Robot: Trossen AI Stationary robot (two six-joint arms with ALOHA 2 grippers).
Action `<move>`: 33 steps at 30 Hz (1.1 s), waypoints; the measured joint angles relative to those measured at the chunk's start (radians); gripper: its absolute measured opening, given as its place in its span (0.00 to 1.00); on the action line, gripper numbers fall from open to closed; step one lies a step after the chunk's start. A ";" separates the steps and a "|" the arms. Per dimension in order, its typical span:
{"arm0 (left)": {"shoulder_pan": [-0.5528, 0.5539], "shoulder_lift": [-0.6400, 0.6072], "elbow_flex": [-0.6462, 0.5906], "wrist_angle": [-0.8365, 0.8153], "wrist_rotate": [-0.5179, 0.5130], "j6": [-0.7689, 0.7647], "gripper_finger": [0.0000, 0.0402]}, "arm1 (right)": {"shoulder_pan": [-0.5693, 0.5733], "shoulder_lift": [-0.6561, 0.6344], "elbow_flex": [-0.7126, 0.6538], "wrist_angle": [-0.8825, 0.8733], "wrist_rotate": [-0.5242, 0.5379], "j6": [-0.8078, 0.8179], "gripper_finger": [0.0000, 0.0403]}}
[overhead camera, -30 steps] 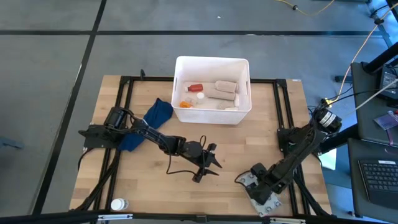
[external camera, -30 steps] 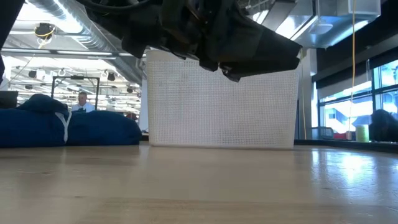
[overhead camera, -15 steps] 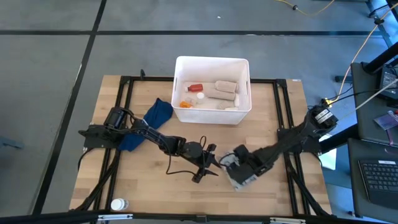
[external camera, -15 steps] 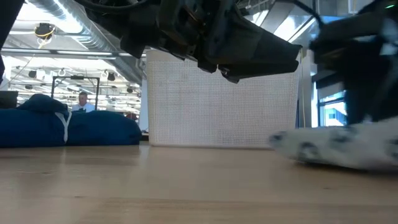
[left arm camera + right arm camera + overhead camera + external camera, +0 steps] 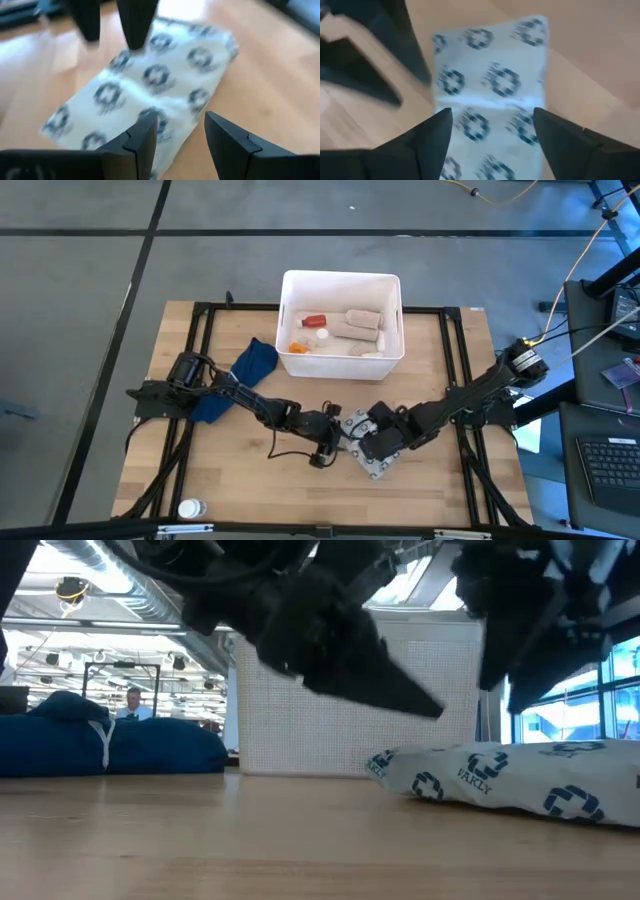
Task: Pick & place medical supplies in basket/bin
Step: Put the light blue mailer bag into the white bin
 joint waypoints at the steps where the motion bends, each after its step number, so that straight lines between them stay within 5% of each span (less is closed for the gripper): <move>1: -0.002 0.000 0.000 -0.016 -0.027 0.000 0.39 | 0.000 -0.012 -0.002 -0.042 0.000 0.007 0.69; 8: -0.004 0.000 0.000 -0.031 -0.080 -0.001 0.39 | -0.062 -0.081 -0.054 -0.158 -0.064 -0.020 0.69; 23: 0.011 0.065 0.002 -0.021 -0.025 -0.005 0.39 | -0.219 -0.095 -0.370 0.492 -0.460 -0.240 0.69; 33: 0.010 0.069 0.004 -0.063 0.013 -0.077 0.37 | -0.233 -0.094 -0.522 0.824 -0.542 -0.210 0.70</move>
